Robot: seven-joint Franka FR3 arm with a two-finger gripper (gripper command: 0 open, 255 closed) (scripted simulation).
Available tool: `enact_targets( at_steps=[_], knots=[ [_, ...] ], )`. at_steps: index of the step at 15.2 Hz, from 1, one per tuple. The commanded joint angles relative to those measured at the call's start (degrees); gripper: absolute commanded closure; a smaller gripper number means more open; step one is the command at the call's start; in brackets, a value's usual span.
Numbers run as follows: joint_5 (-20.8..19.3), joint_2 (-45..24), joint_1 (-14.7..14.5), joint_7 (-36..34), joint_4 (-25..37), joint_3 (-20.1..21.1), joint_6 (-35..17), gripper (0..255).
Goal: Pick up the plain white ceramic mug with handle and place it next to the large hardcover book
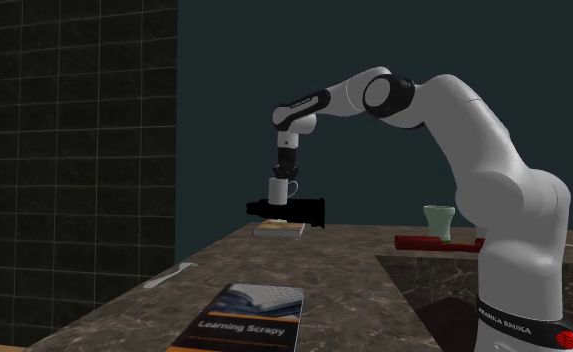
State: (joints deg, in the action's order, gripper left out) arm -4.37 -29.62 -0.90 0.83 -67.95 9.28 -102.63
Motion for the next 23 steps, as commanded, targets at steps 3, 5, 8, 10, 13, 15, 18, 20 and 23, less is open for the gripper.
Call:
enact_targets(
  at_steps=[3, 5, 8, 10, 13, 15, 18, 20, 23],
  knots=[
    [0.0, 0.3, 0.3, 0.0, -3.4, 0.0, -3.2, 255],
    [0.0, 0.4, 0.3, 0.0, -5.0, 0.0, -4.7, 255],
    [0.0, 0.3, 0.4, 0.0, -7.2, -0.1, -7.0, 255],
    [-0.1, 0.2, 0.5, -0.1, -8.6, -0.1, -8.5, 255],
    [-0.1, -0.1, 0.5, -0.1, -10.4, -0.2, -10.6, 255],
    [-0.2, -0.4, 0.6, -0.2, -11.6, -0.2, -12.0, 255],
    [-0.3, -0.9, 0.6, -0.3, -13.1, -0.3, -14.0, 255],
    [-0.4, -1.3, 0.6, -0.3, -14.1, -0.3, -15.4, 255],
    [-0.5, -2.0, 0.6, -0.4, -15.3, -0.4, -17.3, 255]
  ],
)
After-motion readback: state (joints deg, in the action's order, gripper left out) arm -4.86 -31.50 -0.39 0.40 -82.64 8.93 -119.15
